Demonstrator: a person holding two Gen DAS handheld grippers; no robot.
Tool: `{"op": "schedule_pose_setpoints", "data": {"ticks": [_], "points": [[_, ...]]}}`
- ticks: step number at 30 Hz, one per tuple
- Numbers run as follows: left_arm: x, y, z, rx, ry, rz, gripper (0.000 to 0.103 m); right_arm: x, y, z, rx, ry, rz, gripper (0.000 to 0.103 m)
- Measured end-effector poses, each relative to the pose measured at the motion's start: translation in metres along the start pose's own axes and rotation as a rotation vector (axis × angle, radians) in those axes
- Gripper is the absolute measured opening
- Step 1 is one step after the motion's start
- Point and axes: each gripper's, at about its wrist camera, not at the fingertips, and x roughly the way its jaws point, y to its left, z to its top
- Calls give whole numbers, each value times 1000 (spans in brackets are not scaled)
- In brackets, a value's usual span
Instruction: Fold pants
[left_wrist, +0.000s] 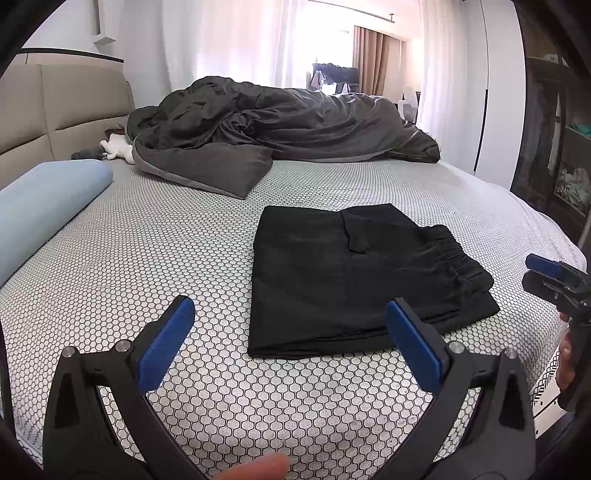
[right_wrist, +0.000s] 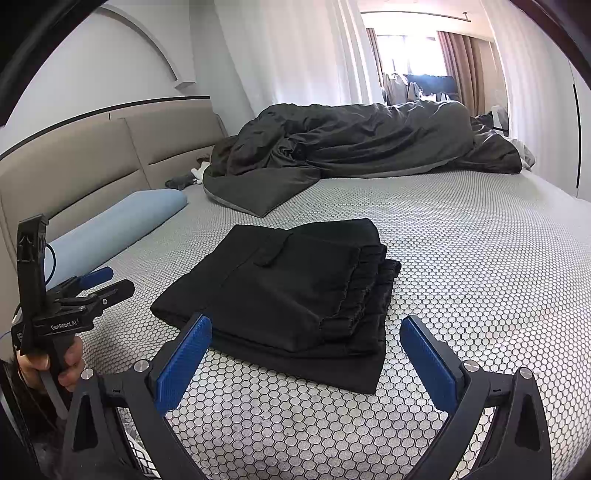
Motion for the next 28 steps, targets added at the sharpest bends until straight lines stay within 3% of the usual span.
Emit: {"op": "schedule_pose_setpoints", "data": {"ticks": [28], "points": [[2,1,0,9,-1,-2,102,0,1,0,-3,1,-3,103]]}}
